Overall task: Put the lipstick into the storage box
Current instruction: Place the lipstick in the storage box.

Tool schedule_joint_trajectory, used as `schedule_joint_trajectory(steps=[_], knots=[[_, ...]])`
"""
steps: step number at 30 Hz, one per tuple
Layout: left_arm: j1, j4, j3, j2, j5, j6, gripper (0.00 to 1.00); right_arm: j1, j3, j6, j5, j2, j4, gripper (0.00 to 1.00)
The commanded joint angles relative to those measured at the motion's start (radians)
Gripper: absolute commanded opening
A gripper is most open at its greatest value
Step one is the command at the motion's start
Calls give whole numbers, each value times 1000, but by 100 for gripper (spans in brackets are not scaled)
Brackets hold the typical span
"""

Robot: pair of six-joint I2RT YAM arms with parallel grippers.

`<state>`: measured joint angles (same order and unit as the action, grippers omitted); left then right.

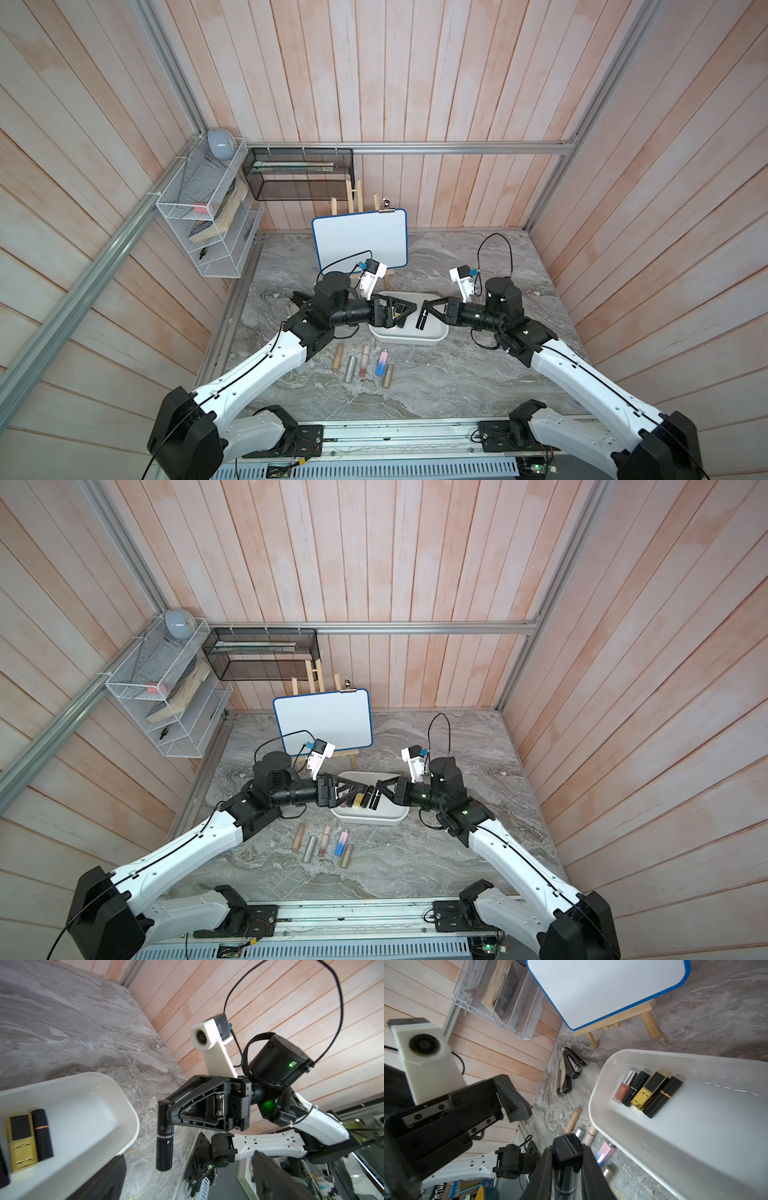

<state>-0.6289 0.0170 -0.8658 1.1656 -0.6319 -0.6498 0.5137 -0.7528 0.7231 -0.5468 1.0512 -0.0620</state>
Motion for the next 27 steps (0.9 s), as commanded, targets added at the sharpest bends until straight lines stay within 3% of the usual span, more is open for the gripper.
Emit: schedule_joint_trajectory(steps=[1,6,11,27], knots=[[22,-175,16,-55,146,53,100,2,-63,-91,96,47,-106,20],[33,-458,-4,-123,497,65,100,3,-121,-144,157,139,-170,21],[35,-622,9,-135,667,62,100,3,-152,-172,180,224,-192,21],[39,-757,113,-158,759,16,100,2,-166,-160,179,466,-90,21]])
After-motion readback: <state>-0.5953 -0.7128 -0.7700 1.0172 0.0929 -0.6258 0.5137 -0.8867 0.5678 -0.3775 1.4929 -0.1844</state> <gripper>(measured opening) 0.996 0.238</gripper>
